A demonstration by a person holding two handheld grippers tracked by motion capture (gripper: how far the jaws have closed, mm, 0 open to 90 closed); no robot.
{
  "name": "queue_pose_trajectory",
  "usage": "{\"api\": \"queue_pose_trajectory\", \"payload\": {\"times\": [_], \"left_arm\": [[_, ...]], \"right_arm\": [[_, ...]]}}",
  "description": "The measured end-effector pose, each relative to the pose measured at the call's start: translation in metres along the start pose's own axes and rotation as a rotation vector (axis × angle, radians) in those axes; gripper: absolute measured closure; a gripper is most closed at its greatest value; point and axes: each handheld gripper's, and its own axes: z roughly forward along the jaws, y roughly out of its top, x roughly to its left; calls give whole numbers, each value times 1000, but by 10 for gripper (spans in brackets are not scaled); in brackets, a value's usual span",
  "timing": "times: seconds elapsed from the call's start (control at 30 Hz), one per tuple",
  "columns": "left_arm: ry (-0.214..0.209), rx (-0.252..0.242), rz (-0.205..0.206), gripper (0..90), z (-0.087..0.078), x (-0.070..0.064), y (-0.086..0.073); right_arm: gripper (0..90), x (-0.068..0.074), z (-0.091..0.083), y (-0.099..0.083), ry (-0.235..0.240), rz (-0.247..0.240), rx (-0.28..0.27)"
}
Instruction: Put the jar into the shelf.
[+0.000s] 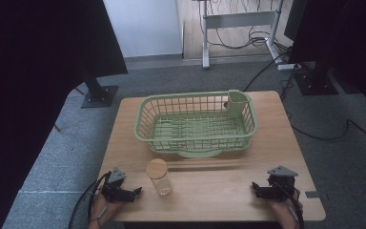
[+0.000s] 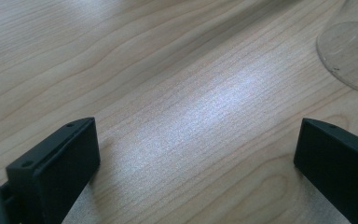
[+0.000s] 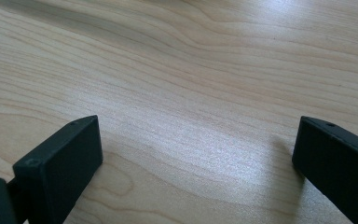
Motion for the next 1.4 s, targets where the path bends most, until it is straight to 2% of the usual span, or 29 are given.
{"api": "queue_pose_trajectory", "payload": {"times": [0.4, 0.67, 1.17, 1.4], "left_arm": [[-10, -16, 6, 54, -3, 2, -2], [-40, -19, 22, 51, -3, 2, -2], [-43, -41, 69, 79, -12, -1, 1], [-72, -62, 76, 77, -18, -3, 5]], "right_arm": [[10, 0, 0, 0, 0, 0, 0], [10, 0, 0, 0, 0, 0, 0], [10, 0, 0, 0, 1, 0, 0], [10, 0, 0, 0, 2, 0, -1]]}}
